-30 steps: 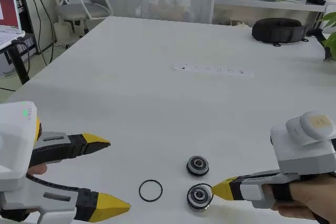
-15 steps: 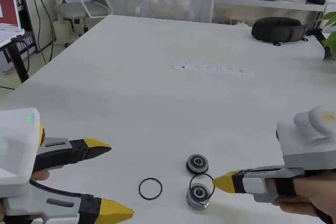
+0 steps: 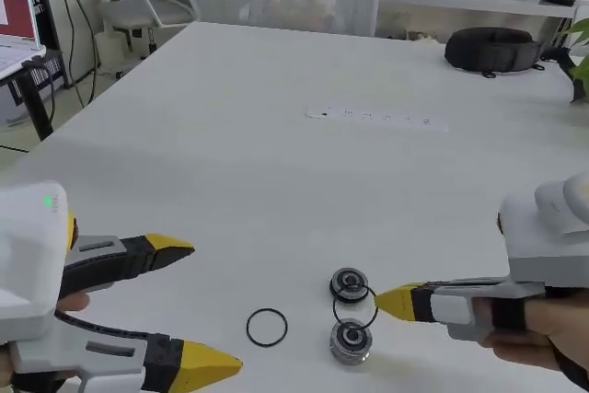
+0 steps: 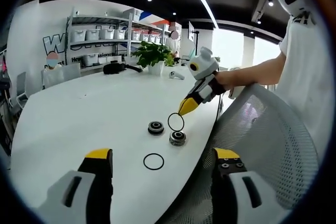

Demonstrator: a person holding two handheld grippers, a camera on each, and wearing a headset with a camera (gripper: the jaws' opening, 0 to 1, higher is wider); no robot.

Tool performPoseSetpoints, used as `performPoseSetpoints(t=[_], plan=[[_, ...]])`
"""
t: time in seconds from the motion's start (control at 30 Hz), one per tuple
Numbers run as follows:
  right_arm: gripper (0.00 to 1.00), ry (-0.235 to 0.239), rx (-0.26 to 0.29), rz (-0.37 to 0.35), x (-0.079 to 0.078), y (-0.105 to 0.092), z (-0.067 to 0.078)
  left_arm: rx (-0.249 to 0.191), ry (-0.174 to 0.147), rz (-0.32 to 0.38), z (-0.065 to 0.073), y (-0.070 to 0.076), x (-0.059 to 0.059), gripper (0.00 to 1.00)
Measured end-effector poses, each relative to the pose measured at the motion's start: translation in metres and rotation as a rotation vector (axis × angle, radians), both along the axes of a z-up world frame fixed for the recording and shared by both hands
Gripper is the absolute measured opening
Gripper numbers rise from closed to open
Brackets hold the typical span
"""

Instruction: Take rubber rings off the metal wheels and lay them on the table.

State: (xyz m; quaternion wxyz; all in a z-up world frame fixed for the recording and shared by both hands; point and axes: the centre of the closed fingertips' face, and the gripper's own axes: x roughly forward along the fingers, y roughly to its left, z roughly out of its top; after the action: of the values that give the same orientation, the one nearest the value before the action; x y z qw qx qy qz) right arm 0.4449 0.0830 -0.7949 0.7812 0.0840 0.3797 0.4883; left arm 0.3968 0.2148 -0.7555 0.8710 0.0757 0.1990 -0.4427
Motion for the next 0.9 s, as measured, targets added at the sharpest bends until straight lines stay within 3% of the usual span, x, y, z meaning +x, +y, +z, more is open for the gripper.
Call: performPoseSetpoints(t=[0.33,0.9], plan=[[0.0,-0.018,0.044,-0.024,0.003,0.008,0.016,0.012,-0.007,0.002,-0.001,0.001,0.001,0.76],[0.0,-0.056,0.06,0.028,-0.002,0.032,0.031,0.027,-0.011,-0.012,-0.002,-0.001,0.001,0.77]])
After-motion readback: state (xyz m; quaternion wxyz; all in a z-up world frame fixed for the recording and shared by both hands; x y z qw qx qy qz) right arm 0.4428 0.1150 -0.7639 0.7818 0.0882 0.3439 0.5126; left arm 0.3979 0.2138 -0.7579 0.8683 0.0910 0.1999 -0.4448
